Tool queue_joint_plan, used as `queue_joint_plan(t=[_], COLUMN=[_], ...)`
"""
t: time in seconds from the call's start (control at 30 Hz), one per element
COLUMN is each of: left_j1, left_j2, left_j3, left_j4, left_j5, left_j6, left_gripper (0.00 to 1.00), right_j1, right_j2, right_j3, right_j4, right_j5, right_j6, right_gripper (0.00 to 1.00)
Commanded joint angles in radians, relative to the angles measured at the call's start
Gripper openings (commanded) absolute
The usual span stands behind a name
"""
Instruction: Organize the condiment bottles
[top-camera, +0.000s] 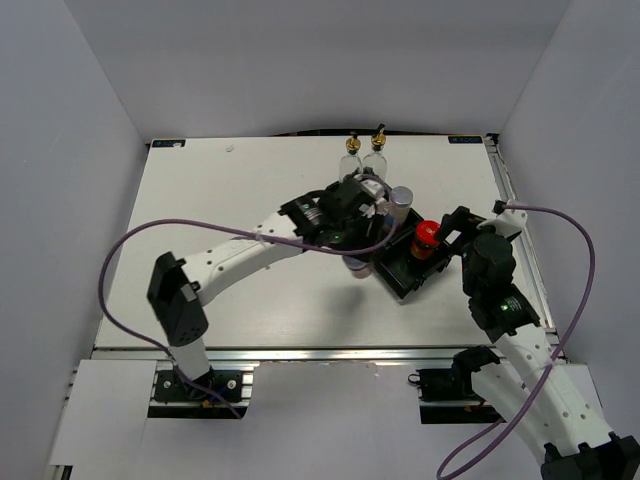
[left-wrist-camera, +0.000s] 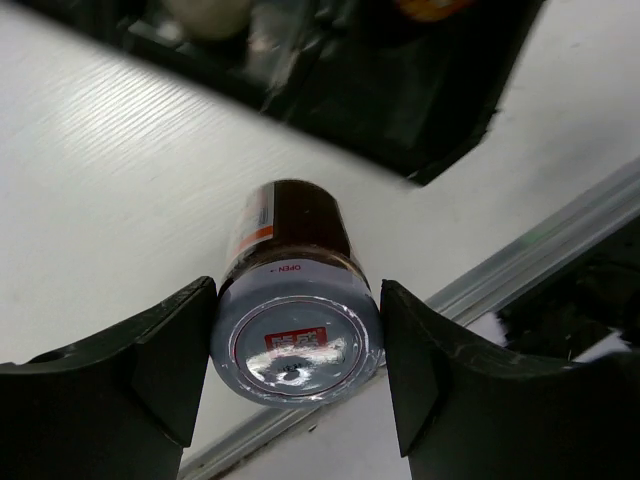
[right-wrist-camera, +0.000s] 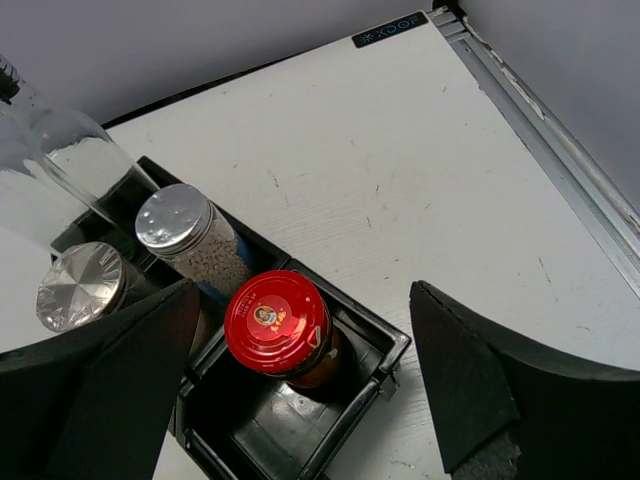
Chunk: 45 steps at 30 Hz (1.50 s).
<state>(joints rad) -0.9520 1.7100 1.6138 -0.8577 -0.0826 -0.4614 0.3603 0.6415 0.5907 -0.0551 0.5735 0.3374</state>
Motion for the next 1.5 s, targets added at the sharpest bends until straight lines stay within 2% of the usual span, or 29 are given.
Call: queue_joint_plan(t=[0.0,0.2,0.33,0.43,0.6,0.77,0.87,0.93,1.0,1.03,1.1,1.13,1.23,1.27,1.4,1.47], left_j1=[-0.042,-0.062,-0.071,-0.073,-0.073,-0.073,-0.073,-0.073,-0.073,-0.073,-0.073,-0.073,-0.073,-0.073,-0.073,-0.073], left_j2=[0.071,0.255,0.385,0.454,0.496,0.542,0.569,0.591,0.594,0.594,0.589,0.588,0.583,0.579,0.537,0.528], left_j3=[0.205,0.427,0.594,0.656,0.663,0.664,0.655,0.666,0.666,0.663,0.656,0.655,0.652,0.649,0.609,0.610], left_j4=[0.091,0.132,0.065,0.062,0.080,0.080,0.098,0.092,0.089,0.088,0.086,0.083,0.065,0.059,0.074,0.074], left_j5=[0.009,0.058,0.073,0.044,0.001,0.018,0.033,0.029,0.024,0.017,-0.002,-0.006,-0.014,-0.017,-0.046,-0.042], left_j6=[0.069,0.105,0.130,0.139,0.156,0.174,0.175,0.171,0.173,0.175,0.179,0.179,0.173,0.170,0.173,0.178], left_gripper=[0.00,0.00,0.00,0.00,0.00,0.00,0.12,0.31,0.41,0.50,0.57,0.66,0.77,0.89,0.93,0.98], right_j1=[0.000,0.000,0.002,0.002,0.000,0.002,0.000,0.002,0.002,0.000,0.000,0.002,0.002,0.002,0.002,0.000], right_j2=[-0.026,-0.046,-0.039,-0.036,-0.036,-0.029,-0.029,-0.028,-0.028,-0.028,-0.028,-0.028,-0.029,-0.029,-0.020,-0.014], right_j3=[-0.005,-0.014,-0.017,-0.017,-0.019,-0.020,-0.022,-0.020,-0.020,-0.022,-0.020,-0.020,-0.014,-0.014,-0.014,-0.008], right_j4=[0.031,0.031,0.031,0.031,0.034,0.032,0.034,0.031,0.032,0.032,0.031,0.029,0.021,0.023,0.031,0.018], right_j5=[0.046,0.057,0.052,0.045,0.039,0.037,0.035,0.038,0.037,0.034,0.028,0.025,0.016,0.006,0.000,0.002], right_j6=[0.029,0.029,0.029,0.028,0.025,0.025,0.023,0.023,0.022,0.022,0.017,0.017,0.022,0.020,0.015,0.015], right_gripper=[0.89,0.90,0.89,0.90,0.89,0.89,0.89,0.89,0.89,0.89,0.89,0.89,0.89,0.89,0.89,0.89])
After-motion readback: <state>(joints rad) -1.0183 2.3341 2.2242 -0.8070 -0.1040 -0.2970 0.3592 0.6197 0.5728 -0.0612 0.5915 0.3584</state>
